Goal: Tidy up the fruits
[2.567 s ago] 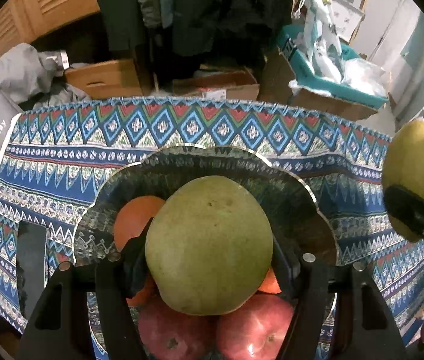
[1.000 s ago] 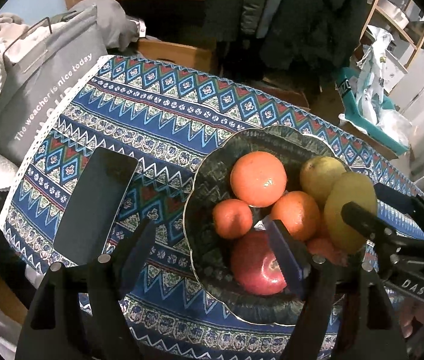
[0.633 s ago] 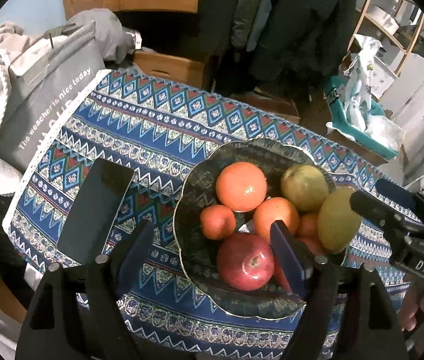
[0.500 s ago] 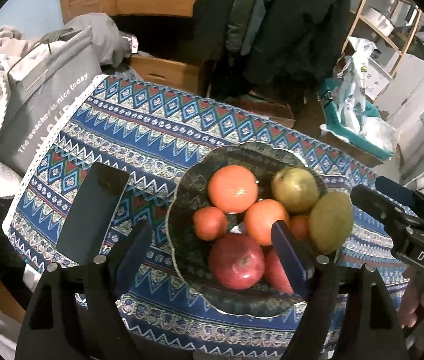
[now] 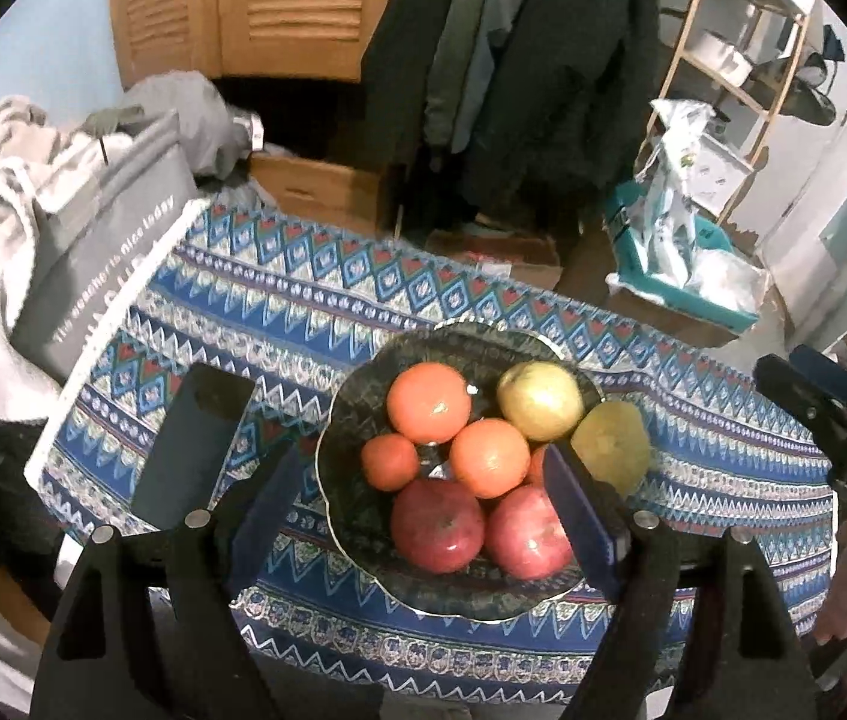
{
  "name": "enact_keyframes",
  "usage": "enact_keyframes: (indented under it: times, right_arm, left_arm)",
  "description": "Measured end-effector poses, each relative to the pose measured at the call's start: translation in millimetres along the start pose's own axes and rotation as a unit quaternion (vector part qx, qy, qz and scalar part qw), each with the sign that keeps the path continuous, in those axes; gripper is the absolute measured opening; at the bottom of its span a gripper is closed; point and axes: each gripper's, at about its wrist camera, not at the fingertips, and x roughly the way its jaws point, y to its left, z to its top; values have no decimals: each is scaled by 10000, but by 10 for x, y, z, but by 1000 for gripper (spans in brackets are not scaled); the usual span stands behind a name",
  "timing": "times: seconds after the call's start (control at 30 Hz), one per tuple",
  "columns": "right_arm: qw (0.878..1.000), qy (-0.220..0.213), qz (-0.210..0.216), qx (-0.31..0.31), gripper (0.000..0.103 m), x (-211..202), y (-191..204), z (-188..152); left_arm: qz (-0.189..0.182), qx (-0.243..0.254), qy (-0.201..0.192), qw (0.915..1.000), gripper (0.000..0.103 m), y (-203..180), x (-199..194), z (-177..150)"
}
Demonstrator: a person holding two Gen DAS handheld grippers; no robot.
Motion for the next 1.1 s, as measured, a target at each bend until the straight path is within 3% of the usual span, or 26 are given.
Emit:
enact_keyframes:
  times: [0.27,0.43,0.6,1.1]
  right_arm:
    - [9981,-496,-357,-60,80,-534,-108,77]
    - [9956,-769,-537,-20,80,-818,-210,108]
    - [9909,-1091,-785,18,80,-1098,-301,116]
    - [9764,-1767,-1226,217,81,-1725,-567,58]
  left_arm:
    - [57,187,-450,9988,89,-186,-366,47]
    - [222,341,-783,9961,99,-314,-571,69]
    - [210,410,-1072,9932,102,-418,-783,111]
    - [1,568,-1601,9855,102,-769,-1217,220]
